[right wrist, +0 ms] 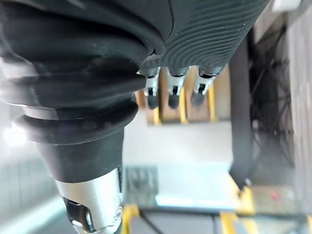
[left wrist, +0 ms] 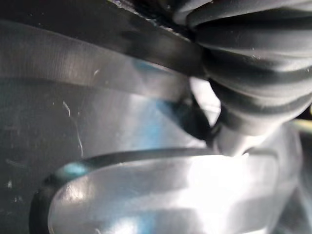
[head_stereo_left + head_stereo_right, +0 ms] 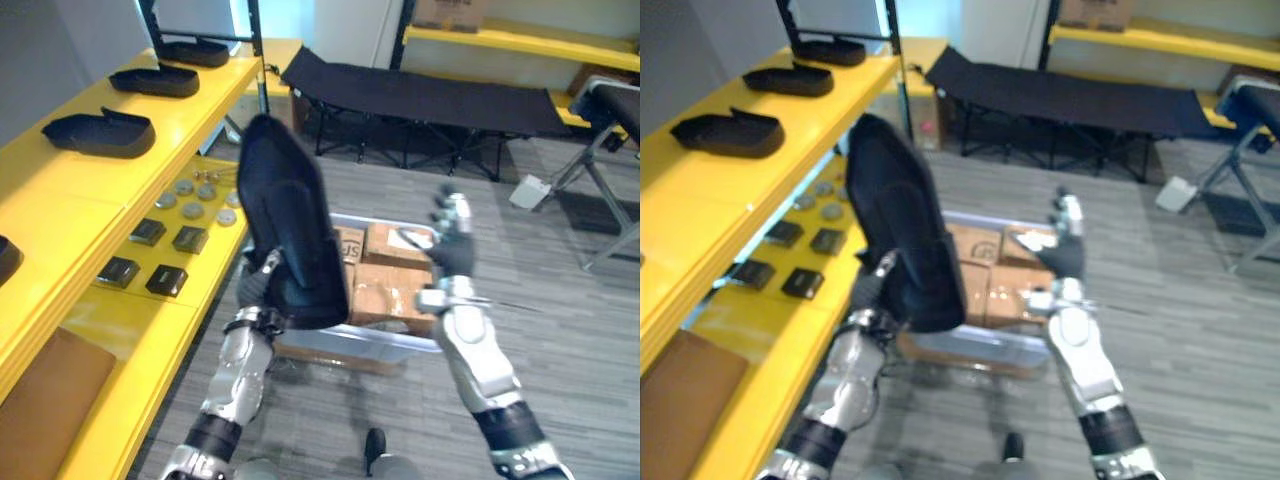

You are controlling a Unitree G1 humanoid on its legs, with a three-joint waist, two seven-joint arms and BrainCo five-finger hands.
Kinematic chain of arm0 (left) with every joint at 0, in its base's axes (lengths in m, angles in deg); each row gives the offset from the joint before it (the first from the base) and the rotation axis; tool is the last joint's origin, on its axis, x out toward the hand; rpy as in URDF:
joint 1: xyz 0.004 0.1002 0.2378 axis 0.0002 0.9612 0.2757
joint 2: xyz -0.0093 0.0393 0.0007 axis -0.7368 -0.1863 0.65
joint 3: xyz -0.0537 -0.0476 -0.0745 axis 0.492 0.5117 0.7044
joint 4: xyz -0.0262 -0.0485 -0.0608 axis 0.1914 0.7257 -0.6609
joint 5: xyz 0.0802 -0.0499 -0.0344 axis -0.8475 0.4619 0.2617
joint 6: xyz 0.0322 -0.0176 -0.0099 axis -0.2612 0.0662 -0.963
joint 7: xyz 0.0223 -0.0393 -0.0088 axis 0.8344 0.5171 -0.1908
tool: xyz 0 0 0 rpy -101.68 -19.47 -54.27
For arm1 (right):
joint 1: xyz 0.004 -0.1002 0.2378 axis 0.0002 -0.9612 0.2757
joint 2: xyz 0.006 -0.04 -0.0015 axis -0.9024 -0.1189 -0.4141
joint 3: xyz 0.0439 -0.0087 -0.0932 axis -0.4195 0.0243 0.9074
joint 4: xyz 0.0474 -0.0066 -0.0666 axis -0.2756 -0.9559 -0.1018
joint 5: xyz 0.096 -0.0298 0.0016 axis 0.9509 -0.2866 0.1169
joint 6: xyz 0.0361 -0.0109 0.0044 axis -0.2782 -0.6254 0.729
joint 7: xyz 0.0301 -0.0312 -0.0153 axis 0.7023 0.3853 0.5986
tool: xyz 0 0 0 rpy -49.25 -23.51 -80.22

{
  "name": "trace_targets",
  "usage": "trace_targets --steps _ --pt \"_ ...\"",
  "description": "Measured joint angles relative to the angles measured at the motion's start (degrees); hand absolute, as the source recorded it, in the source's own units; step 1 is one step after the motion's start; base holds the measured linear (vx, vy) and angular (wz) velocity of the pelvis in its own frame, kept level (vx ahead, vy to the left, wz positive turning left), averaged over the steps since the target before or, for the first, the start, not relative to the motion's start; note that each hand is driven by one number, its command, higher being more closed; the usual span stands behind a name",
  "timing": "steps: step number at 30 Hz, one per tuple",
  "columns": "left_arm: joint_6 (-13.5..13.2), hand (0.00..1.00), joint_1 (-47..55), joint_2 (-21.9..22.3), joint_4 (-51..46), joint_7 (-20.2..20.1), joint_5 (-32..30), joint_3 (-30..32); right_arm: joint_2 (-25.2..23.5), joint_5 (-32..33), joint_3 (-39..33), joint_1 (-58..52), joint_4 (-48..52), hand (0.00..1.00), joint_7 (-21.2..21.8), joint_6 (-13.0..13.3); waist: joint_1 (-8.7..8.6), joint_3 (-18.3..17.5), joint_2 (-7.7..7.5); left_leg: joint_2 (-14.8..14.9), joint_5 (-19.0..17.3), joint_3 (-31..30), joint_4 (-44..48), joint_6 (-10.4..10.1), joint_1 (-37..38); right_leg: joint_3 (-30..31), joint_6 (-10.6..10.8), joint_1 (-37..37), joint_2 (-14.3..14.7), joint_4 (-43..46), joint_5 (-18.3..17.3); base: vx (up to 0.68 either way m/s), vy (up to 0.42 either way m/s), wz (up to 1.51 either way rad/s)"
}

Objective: Walk over and take plastic housings, then place them on the shelf

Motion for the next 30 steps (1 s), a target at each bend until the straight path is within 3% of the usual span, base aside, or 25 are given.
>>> trace_targets --steps 2,8,12,18,21,24,25,27,30 --pt "-0.48 1.0 2.25 0.13 -3.5 1.81 -2.81 1.4 -0.44 1.51 -2.52 -4.68 1.48 0.0 1.61 1.0 -0.14 -0.32 0.53 -0.01 0.0 0.26 -0.24 -0.01 0.4 0.23 0.0 -0.01 0.0 -0.01 -0.13 0.01 0.03 -0.08" --pt "-3.21 1.0 11.64 3.06 -12.68 9.87 -11.39 6.7 -6.85 11.16 -4.97 -21.35 3.88 0.0 12.9 3.04 -1.82 -1.81 1.04 0.08 0.11 0.49 -1.86 -0.14 0.68 0.35 0.11 -0.47 0.26 -0.06 -1.08 0.0 0.004 -0.01" --pt "-4.52 1.0 17.85 4.82 -16.38 14.23 -13.73 9.5 -11.16 12.2 -4.3 -25.08 1.48 0.0 14.58 5.17 -2.1 -2.07 0.8 0.11 0.06 0.36 -1.93 -0.2 0.48 0.14 0.23 -0.56 0.26 -0.07 -1.17 0.0 0.006 0.01" --pt "-4.71 1.0 22.82 5.22 -23.1 16.22 -19.96 12.12 -11.08 9.65 -1.52 -19.7 -12.06 0.0 12.17 9.35 0.57 -2.46 1.56 -0.77 0.27 -4.3 -1.74 0.25 -1.52 -4.6 0.66 0.91 -0.75 -0.07 -1.85 0.0 0.019 0.39" --pt "-4.7 1.0 23.87 5.98 -27.18 16.86 -22.37 15.27 -10.36 6.44 2.68 -13.17 -16.74 0.0 10.3 9.46 2.47 -2.41 2.53 -1.54 1.45 -8.36 -1.97 0.26 -2.79 -8.75 1.02 2.04 -1.43 -0.07 -2.19 0.02 0.004 0.68" --pt "-4.43 1.0 25.98 6.77 -30.46 17.86 -24.86 18.67 -9.76 4.62 7.81 -6.4 -20.58 0.0 10.28 9.45 5.63 -2.57 3.57 -2.51 1.78 -12.52 -1.92 0.42 -3.88 -13.05 1.47 4.19 -2.1 -0.08 -3.13 0.0 0.002 0.69" --pt "-4.36 1.0 26.52 6.82 -31.12 17.83 -25.23 19.36 -9.69 4.14 8.64 -5.31 -21.01 0.0 10.19 9.44 6.02 -2.55 3.58 -2.72 1.88 -13.29 -1.94 0.5 -3.9 -13.99 1.58 4.65 -2.21 -0.08 -3.31 0.01 0.003 0.65" --pt "-4.09 1.0 29.33 7.51 -33.23 17.4 -26.09 22.09 -9.8 3.97 12.18 -2.22 -21.08 0.0 9.17 9.3 8.63 -2.49 3.41 -3.38 2.22 -16.12 -1.84 0.59 -5.01 -16.86 1.82 5.54 -2.47 -0.07 -3.79 0.02 0.01 0.66" --pt "-3.85 1.0 32.69 9.29 -33.58 15.78 -25.57 24.26 -10.19 2.92 14.17 -0.04 -21.27 0.0 9.12 8.94 10.57 -1.95 2.66 -4.45 3.63 -20.49 -1.77 0.19 -6.83 -22.35 2.41 7.71 -2.78 -0.05 -4.65 0.05 -0.016 0.87"
